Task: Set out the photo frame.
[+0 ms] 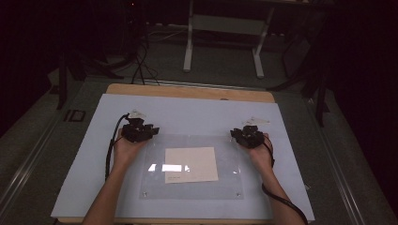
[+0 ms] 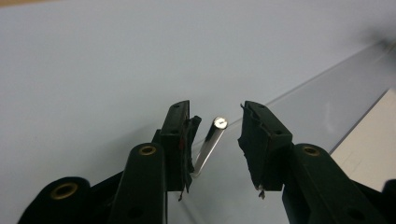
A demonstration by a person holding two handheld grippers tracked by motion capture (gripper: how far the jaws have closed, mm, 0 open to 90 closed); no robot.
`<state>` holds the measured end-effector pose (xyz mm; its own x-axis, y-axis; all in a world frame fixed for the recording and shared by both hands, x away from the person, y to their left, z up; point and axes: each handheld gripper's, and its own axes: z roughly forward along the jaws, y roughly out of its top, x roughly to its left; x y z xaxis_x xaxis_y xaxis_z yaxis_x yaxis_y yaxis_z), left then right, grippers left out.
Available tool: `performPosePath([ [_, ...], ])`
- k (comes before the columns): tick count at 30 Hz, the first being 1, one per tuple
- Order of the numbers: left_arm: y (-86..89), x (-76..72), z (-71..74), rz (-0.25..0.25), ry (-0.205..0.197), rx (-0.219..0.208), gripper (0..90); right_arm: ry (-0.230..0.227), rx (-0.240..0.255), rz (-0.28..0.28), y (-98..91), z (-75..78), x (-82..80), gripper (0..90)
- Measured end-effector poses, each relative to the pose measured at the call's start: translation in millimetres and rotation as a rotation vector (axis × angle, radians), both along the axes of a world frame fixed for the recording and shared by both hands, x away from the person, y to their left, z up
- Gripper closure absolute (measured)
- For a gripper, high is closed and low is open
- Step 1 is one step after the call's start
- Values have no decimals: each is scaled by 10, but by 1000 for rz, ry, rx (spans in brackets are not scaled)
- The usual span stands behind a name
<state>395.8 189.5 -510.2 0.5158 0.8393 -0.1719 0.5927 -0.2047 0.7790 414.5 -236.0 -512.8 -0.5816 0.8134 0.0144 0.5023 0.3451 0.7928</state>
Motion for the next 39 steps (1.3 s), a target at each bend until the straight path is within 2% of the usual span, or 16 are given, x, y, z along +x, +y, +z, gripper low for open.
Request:
performPosePath([
  [3, 1, -58, -13, 27, -45, -5, 651, -19, 7, -18, 37, -4, -24, 810],
  [5, 7, -97, -22, 41, -69, -8, 681, -23, 33, -30, 36, -7, -39, 827],
  [8, 1, -135, -53, 45, -86, -23, 704, -34, 58, -45, 39, -31, -60, 844],
  [12, -13, -151, -95, 48, -97, -25, 713, -41, 65, -64, 52, -42, -77, 847],
  [14, -5, -146, -104, 55, -97, -26, 726, -40, 62, -63, 52, -40, -76, 848],
  [15, -3, -140, -111, 60, -96, -30, 762, -37, 58, -59, 52, -35, -71, 848],
  [19, -1, -136, -123, 71, -99, -13, 808, -35, 63, -56, 45, -37, -66, 848],
  [23, -10, -155, -129, 72, -120, -4, 826, -36, 67, -58, 44, -40, -67, 849],
  [26, -9, -155, -129, 71, -123, -4, 834, -16, 95, -65, 28, -41, -60, 846],
  [29, -15, -156, -124, 71, -127, 5, 839, -12, 88, -67, 34, -32, -60, 848],
  [35, 20, -131, -132, 63, -111, -25, 838, 8, 87, -64, 32, -16, -39, 848],
  [39, 64, -113, -152, 56, -97, -72, 833, 39, 92, -63, 24, 3, -9, 846],
])
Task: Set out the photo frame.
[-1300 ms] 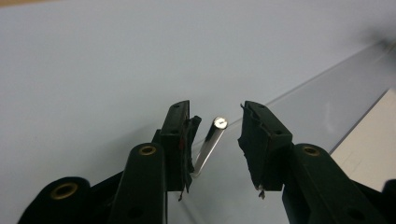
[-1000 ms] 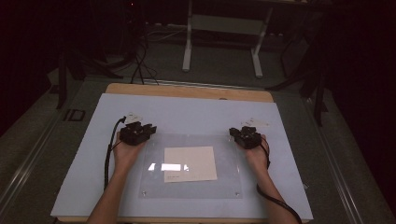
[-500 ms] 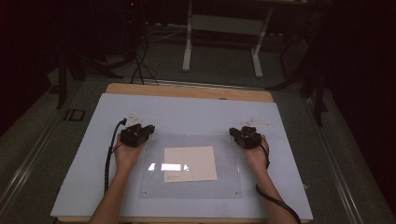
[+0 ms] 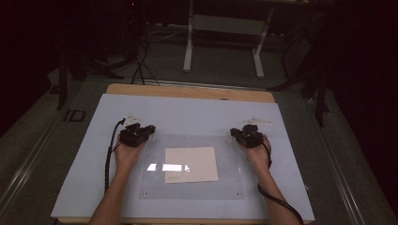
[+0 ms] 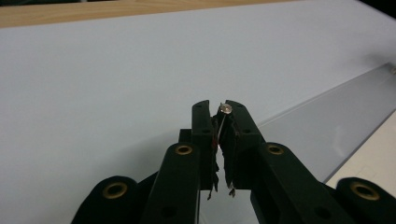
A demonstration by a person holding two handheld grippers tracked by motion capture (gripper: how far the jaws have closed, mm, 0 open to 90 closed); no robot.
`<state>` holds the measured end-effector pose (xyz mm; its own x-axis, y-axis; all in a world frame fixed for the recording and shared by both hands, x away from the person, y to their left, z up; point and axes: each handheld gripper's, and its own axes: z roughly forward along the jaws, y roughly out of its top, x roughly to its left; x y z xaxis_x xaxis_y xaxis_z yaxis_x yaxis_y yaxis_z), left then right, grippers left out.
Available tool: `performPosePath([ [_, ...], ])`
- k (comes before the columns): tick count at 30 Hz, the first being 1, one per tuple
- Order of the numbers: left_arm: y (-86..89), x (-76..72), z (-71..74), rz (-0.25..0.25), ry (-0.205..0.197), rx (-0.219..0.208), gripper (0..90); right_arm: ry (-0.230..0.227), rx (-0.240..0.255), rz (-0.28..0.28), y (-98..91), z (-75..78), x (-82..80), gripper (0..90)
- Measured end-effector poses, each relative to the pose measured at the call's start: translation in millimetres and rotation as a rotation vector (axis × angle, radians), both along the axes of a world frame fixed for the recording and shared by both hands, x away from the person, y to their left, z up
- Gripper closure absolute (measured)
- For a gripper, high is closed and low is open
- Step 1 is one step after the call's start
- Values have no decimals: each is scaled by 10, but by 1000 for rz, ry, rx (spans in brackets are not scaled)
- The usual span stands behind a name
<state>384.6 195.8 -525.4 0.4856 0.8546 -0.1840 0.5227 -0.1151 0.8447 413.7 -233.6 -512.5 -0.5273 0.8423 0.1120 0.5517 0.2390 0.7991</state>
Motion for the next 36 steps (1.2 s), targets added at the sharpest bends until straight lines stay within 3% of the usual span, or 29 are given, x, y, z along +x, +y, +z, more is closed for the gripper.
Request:
performPosePath([
  [4, 30, 24, -11, -14, 9, -26, 830, 42, 59, 14, -57, -5, 44, 835],
  [11, 118, 136, -48, -53, 53, -116, 820, 92, 85, 29, -87, 12, 130, 832],
  [22, 300, 404, -125, -195, 143, -253, 812, 146, 112, 55, -114, 27, 284, 831],
  [25, 300, 437, -128, -195, 158, -264, 814, 148, 105, 50, -103, 34, 307, 825],
  [27, 288, 448, -114, -194, 162, -248, 819, 151, 87, 44, -88, 48, 317, 819],
  [31, 301, 465, -117, -216, 167, -240, 819, 130, 10, 27, -50, 127, 266, 736],
  [36, 299, 478, -136, -207, 173, -264, 819, 97, 12, 10, -66, 326, 142, 667],
])
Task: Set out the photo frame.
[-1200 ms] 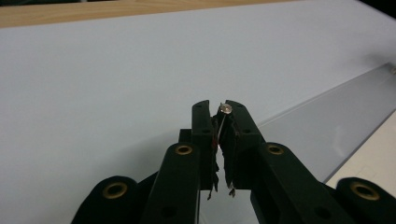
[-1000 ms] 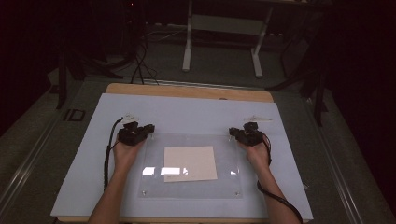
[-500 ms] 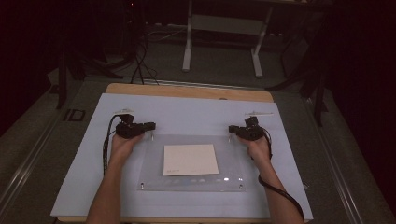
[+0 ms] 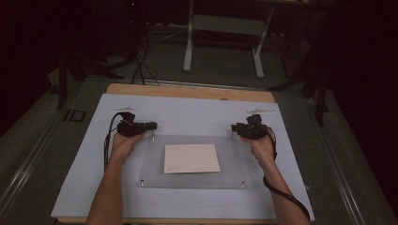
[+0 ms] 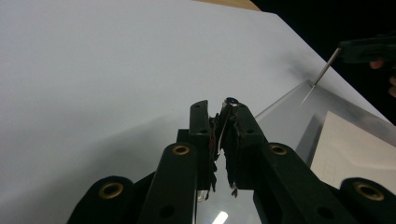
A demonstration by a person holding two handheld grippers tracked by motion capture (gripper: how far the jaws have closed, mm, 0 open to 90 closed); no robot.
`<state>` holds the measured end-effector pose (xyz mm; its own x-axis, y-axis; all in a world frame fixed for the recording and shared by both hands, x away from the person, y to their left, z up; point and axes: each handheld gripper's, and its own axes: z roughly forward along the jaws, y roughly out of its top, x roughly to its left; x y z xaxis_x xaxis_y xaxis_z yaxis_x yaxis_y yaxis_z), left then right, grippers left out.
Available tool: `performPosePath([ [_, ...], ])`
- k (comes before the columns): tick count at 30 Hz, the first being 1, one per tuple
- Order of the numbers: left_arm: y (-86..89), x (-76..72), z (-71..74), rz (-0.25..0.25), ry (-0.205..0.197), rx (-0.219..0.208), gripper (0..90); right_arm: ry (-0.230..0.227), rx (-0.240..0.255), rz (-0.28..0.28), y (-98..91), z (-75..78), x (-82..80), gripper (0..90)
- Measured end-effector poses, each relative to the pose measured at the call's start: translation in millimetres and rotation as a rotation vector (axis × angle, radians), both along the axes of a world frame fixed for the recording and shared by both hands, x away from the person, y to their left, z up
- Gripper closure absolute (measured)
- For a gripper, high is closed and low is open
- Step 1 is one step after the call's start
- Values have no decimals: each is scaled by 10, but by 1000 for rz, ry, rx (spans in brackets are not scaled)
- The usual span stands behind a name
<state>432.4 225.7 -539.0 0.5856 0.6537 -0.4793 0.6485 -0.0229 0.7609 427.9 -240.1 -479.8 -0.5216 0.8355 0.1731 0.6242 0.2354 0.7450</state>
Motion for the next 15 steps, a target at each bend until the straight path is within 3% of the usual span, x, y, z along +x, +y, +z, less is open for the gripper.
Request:
performPosePath([
  [6, -2, 6, -8, 0, 1, -1, 819, -21, 31, 83, 78, 204, -236, 653],
  [10, -7, 9, -13, 6, 5, -5, 820, -7, 53, 164, 170, 258, -414, 650],
  [15, -15, 15, -15, 16, 13, -9, 821, 31, 132, 287, 299, 305, -695, 644],
])
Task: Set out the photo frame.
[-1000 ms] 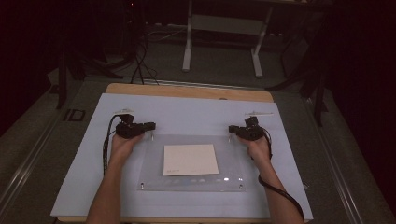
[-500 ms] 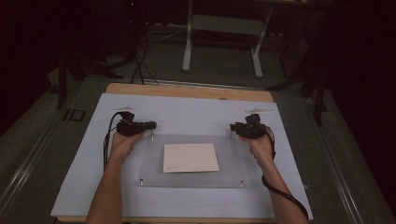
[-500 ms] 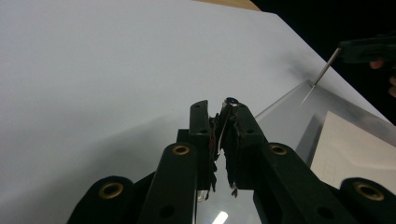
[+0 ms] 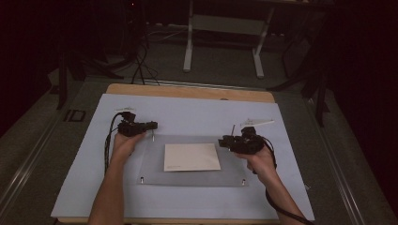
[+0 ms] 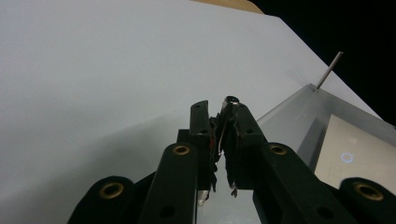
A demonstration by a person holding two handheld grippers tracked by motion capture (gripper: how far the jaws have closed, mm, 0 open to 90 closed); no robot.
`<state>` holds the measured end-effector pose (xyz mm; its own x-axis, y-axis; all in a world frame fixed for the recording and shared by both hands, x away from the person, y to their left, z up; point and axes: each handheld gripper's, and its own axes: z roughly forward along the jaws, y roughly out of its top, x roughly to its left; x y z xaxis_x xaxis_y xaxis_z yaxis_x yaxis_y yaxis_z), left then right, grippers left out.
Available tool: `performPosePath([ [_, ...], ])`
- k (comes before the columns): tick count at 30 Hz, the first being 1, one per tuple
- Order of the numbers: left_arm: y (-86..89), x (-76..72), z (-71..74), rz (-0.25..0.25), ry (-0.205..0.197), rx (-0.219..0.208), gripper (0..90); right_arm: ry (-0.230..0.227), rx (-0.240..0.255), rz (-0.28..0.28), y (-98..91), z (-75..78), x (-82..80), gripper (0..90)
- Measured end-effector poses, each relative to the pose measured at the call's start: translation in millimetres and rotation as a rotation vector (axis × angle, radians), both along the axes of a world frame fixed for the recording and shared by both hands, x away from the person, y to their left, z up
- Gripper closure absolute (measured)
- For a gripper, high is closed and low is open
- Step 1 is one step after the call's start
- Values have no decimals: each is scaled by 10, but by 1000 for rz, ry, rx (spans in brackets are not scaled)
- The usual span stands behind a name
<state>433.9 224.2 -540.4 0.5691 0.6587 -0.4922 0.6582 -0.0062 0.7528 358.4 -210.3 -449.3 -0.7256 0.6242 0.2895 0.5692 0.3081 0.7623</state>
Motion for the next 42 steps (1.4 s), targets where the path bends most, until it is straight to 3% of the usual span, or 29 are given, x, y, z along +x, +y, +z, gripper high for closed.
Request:
performPosePath([
  [7, -5, 5, -17, 12, 3, -14, 821, 0, 49, 137, 179, 100, -429, 645],
  [10, -9, 8, -18, 17, 6, -17, 822, -10, 32, 175, 251, 93, -587, 688],
  [14, -12, 11, -18, 22, 8, -16, 823, -36, 13, 199, 321, 49, -802, 893],
  [19, -14, 13, -21, 24, 9, -18, 823, -80, -33, 248, 428, -38, -1080, 900],
  [25, -17, 14, -23, 31, 13, -21, 823, -59, -12, 247, 449, -96, -1180, 900],
  [28, -18, 15, -27, 33, 15, -24, 823, -67, -25, 242, 476, -168, -1257, 900],
  [31, -21, 17, -25, 34, 18, -24, 823, -65, -72, 208, 526, -303, -1280, 900],
  [37, -12, 16, -28, 23, 23, -31, 816, -109, -114, 141, 582, -402, -1298, 900],
  [42, -7, 16, -33, 20, 30, -42, 809, -138, -117, 122, 595, -402, -1320, 900],
])
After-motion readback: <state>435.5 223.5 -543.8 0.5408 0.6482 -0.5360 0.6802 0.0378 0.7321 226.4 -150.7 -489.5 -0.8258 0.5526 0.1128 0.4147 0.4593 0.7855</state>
